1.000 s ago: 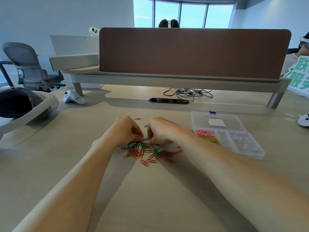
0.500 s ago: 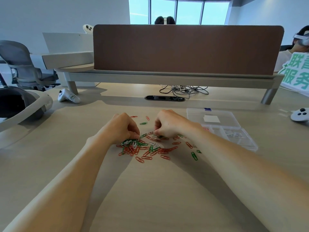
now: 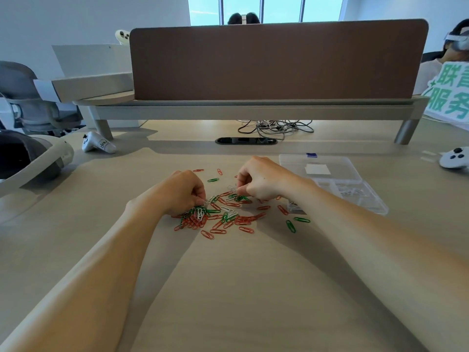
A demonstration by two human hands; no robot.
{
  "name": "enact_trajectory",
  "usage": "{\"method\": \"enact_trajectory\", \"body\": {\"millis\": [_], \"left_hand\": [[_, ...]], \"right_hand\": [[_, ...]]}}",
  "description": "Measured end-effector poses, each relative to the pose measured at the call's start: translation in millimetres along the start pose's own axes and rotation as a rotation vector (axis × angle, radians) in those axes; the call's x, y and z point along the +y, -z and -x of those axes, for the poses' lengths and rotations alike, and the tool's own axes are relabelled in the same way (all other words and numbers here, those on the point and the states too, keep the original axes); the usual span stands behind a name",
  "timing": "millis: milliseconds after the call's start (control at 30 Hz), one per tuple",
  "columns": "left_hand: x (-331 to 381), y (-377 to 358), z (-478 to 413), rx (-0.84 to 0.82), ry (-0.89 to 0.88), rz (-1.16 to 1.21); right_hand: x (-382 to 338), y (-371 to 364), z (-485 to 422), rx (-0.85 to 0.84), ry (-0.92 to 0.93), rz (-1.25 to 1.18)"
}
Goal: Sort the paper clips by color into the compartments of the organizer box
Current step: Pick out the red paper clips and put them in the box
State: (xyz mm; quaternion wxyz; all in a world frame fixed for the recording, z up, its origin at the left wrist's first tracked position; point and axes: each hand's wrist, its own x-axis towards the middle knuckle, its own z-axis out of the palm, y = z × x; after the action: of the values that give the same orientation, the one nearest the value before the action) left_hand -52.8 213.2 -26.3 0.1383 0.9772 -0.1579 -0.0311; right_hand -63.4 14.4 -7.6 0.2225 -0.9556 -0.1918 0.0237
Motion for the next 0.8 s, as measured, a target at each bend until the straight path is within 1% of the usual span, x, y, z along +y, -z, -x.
{"method": "enact_trajectory", "body": {"millis": [333,567,667,800], "left_hand": [[-6,-3,0,0.047,-0.014,0.009],[-5,-4,0,0.15,-0.017,0.139],[-6,-5,-1,0.194,-0.055,0.116],[-5,-7,-4,0.165,-0.102,0.047]], "right_hand": [[4,-2,-1,0.03,0.008,-0.048],[10,-8,1,0.054,0.021,-0.103],[12,-6,1,0.078,0.02,-0.115],[12,-6,0,0.08,0.025,-0.132]]}}
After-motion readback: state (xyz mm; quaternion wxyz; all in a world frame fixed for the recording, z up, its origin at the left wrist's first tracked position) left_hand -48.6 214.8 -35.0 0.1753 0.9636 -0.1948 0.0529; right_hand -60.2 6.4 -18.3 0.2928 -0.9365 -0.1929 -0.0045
